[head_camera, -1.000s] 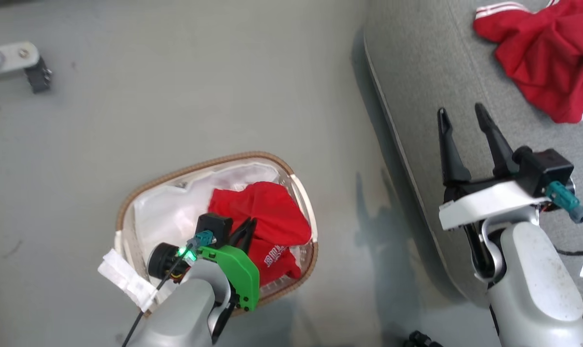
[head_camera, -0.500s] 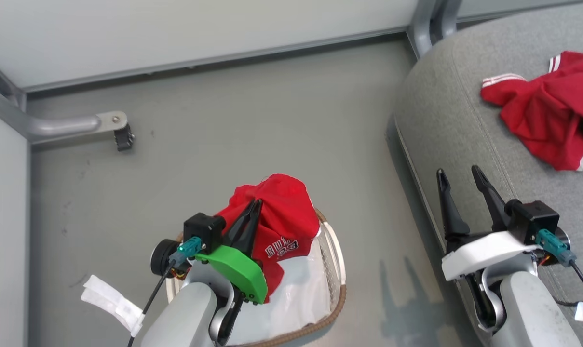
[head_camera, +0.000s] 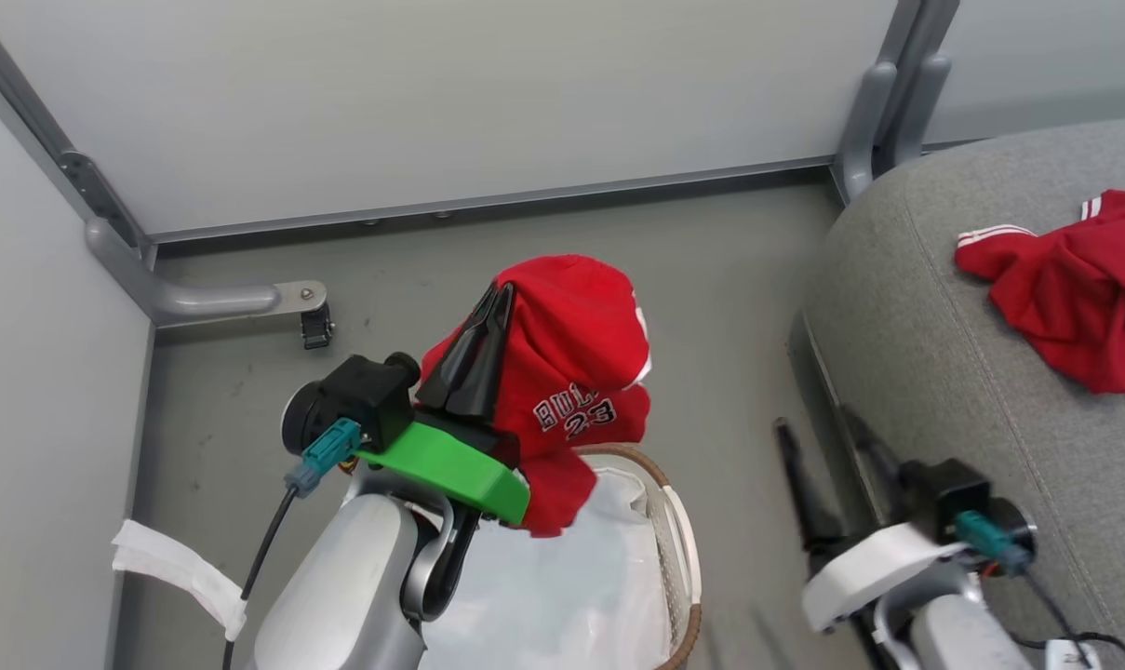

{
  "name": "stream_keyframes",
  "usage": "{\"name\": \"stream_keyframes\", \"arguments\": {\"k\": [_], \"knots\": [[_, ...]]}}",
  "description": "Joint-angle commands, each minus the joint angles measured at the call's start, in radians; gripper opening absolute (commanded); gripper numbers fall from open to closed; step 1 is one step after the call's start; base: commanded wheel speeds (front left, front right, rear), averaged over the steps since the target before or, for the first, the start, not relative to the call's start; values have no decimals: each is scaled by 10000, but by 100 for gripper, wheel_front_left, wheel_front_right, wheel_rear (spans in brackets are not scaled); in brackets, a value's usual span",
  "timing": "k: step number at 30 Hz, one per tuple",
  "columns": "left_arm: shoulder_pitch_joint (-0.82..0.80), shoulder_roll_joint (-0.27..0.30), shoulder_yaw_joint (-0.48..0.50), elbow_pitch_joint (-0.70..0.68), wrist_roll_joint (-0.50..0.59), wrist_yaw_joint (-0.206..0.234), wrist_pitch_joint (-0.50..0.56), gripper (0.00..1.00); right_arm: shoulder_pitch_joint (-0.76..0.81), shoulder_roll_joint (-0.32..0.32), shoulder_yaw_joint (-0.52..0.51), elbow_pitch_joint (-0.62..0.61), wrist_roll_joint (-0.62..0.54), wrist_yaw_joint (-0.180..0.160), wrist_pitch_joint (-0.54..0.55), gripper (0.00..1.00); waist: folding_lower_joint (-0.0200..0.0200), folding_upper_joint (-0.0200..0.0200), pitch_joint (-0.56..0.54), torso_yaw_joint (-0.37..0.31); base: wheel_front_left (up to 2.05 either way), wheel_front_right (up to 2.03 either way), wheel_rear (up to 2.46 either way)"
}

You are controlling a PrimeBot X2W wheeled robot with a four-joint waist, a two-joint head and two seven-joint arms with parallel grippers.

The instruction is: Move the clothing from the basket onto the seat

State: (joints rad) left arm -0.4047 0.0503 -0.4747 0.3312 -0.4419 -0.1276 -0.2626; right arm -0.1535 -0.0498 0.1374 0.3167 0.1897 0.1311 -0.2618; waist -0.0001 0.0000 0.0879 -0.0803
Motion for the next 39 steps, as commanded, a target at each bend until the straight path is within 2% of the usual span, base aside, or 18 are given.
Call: {"name": "stream_keyframes", "arguments": {"k": [1, 5, 9, 15, 22, 24, 25, 31, 32, 33, 34, 39], "knots": [[-160, 10, -23, -166, 19, -34, -28, 0, 94, -43, 510, -4, -229, -7, -46, 100, 1, 0, -103, 120, 0, 0, 0], [-170, 10, -269, -409, -77, 20, -30, 0, -257, -374, 2201, -94, -189, -8, -46, 100, 1, 0, -131, 231, 0, 0, 0], [-152, 11, -623, -462, -229, 85, -30, 0, -828, -555, 3340, -72, -91, -7, -46, 100, 1, 0, -126, 368, 0, 0, 0], [-261, 12, -1220, -500, -504, 163, -29, 0, -1820, -538, 4268, 478, -274, -7, -47, 100, 1, 0, -85, 663, 0, 0, 0], [-399, 10, -2007, -598, -896, 298, -29, 0, -2518, -234, 4440, 1369, -494, -7, -46, 100, 1, 0, -132, 1058, 0, 0, 0], [-398, 11, -2184, -626, -975, 333, -29, 0, -2559, -140, 4407, 1557, -398, -7, -46, 38, 1, 0, -168, 1148, 0, 0, 0], [-379, 10, -2266, -611, -1013, 363, -29, 0, -2581, -118, 4330, 1576, -362, -7, -46, 0, 1, 0, -183, 1187, 0, 0, 0], [-217, 11, -2207, -388, -1005, 505, -18, 0, -2192, -52, 4022, 1491, -197, -7, -46, 0, 1, 0, -262, 1119, 0, 0, 0], [-167, 10, -2124, -395, -1032, 515, -20, 29, -2113, -53, 3955, 1453, -207, -7, -46, 0, 1, 0, -273, 1037, 0, 0, 0], [-75, 7, -2072, -337, -1015, 526, -18, 88, -2002, -49, 3858, 1387, -228, -7, -47, 0, 1, 0, -281, 910, 0, 0, 0], [2, 7, -1979, -275, -940, 540, -18, 100, -1904, -49, 3787, 1310, -247, -7, -46, 0, 1, 0, -284, 729, 0, 0, 0], [288, 8, -1739, -21, -762, 422, -18, 100, -1480, -80, 3504, 958, -369, -8, -47, 0, 1, 0, -236, -221, 0, 0, 0]]}}
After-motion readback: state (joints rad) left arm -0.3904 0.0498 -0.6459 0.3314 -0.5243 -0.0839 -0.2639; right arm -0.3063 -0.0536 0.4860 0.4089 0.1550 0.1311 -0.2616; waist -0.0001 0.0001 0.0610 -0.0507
